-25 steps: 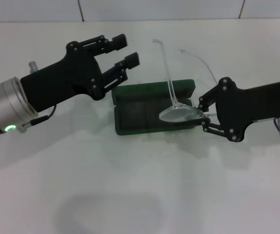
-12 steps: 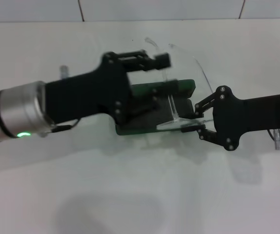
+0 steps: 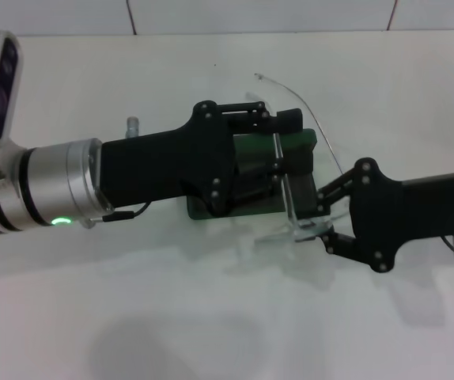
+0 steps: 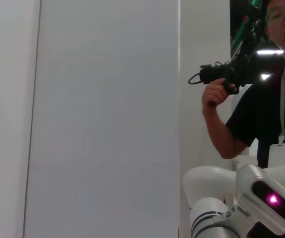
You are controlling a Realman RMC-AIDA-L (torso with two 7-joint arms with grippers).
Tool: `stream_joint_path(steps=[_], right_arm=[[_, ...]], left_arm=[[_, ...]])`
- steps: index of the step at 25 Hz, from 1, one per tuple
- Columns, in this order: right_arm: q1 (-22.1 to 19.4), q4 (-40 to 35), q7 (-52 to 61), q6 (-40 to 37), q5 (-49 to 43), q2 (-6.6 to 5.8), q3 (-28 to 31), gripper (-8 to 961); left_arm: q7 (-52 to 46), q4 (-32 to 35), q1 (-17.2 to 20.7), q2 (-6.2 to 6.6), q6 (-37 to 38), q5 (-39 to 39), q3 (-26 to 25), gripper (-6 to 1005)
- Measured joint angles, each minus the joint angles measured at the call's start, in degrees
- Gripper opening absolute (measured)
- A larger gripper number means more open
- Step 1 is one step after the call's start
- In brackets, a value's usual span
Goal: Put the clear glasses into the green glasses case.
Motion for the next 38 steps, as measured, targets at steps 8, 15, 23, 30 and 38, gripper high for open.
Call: stream_joint_path(steps=[8, 15, 23, 30, 38], right_arm=[[-1.43, 0.47, -6.39, -1.52, 1.86, 0.18, -0.21, 122], [-1.17, 1.28, -7.91, -1.45, 2.27, 0.22, -0.73, 122], [-1.22, 1.94, -8.72, -1.46, 2.28, 0.14, -0.78, 122], [-1.85, 3.19, -11.82, -1.52, 2.38, 0.05, -0.31, 123], [-2.74, 3.28, -14.61, -2.73, 5.83, -0.13, -0.19, 123]], left_arm=[[-5.09, -0.08, -1.88, -0.01, 0.46, 2.62, 0.08, 440], [-8.31, -0.22, -3.85, -0.26, 0.65, 4.05, 0.34, 441], [-11.61, -0.32, -4.82, -0.28, 1.42, 1.92, 3.06, 441], [-12.06, -0.38, -3.73, 0.98, 3.36, -1.23, 2.44, 441], [-12.38, -1.13, -3.28, 1.43, 0.69, 1.18, 1.66, 440]])
